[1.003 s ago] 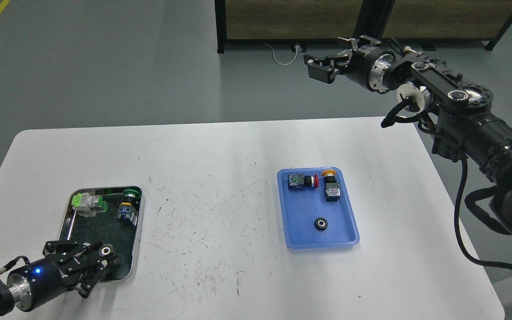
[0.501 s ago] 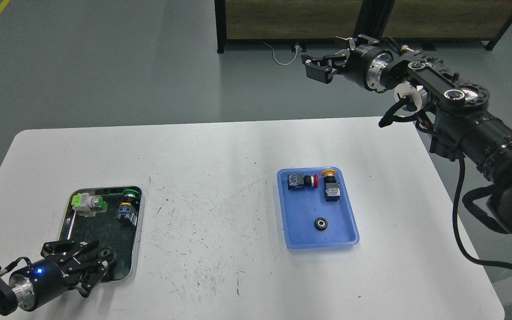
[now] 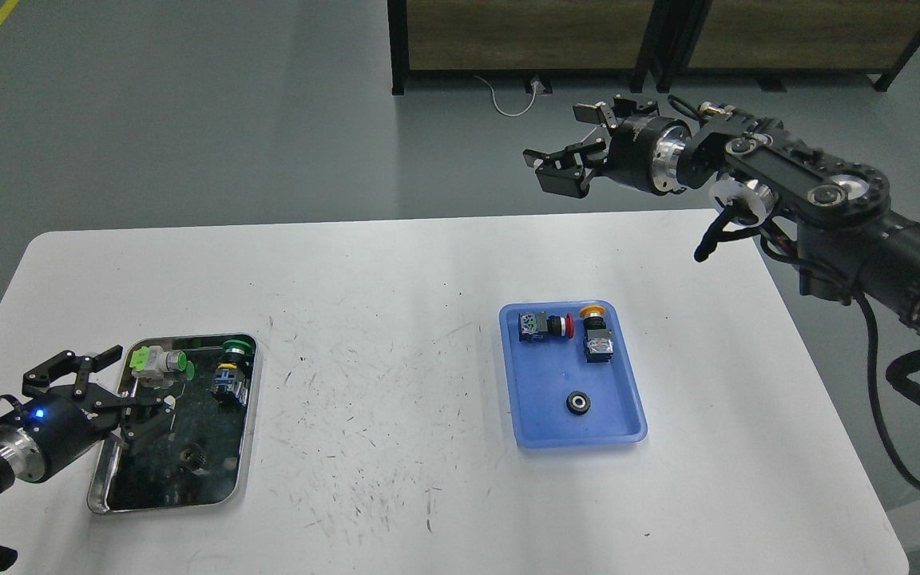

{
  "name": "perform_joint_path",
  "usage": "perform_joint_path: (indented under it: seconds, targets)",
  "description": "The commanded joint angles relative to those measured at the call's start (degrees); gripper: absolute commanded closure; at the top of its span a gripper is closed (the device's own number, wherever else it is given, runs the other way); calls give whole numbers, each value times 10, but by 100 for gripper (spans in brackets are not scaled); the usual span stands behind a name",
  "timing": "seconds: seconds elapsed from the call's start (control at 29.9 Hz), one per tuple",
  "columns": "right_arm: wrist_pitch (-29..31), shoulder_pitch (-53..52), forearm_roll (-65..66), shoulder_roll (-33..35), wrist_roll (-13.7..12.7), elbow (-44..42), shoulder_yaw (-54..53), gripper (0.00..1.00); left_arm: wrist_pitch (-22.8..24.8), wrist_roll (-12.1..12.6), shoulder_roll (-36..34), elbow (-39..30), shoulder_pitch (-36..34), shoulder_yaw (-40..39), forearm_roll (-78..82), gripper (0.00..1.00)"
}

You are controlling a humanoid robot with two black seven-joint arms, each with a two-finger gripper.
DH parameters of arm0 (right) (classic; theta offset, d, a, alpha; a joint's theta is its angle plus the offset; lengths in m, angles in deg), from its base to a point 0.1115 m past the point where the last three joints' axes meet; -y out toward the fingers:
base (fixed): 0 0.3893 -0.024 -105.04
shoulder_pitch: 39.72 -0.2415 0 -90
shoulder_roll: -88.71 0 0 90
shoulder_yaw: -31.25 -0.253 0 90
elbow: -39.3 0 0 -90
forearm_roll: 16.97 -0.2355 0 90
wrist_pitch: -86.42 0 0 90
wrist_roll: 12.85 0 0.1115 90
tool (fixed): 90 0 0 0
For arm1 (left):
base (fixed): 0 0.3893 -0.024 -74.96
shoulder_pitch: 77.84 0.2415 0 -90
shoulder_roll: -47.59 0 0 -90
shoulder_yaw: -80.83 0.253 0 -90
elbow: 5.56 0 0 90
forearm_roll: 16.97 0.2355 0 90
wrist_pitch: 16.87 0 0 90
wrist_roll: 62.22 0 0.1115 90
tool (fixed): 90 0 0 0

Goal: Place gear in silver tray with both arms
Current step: 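Retract the left arm and reach the right gripper to the blue tray, then grasp the second black gear in the blue tray with the right gripper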

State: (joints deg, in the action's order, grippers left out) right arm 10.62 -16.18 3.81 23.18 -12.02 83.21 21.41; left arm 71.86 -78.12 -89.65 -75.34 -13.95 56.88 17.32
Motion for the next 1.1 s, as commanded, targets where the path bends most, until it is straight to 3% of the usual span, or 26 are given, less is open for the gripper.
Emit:
perform_joint_path:
  seconds: [0.0, 0.1, 0.43, 1.07]
  targets:
    - [6, 6, 1, 62, 0, 93, 54, 1, 7, 24, -6, 0, -32, -57, -4, 3]
    - [16, 18, 5, 100, 0, 146, 87, 1, 7, 46, -5, 2, -83, -65, -36, 3]
    - [30, 99, 58, 106, -1, 157, 134, 1, 22, 51, -8, 34, -222, -13, -101, 2]
    - [7, 157, 102, 9, -1, 94, 167, 3, 21, 57, -2, 66, -261, -8, -142, 2]
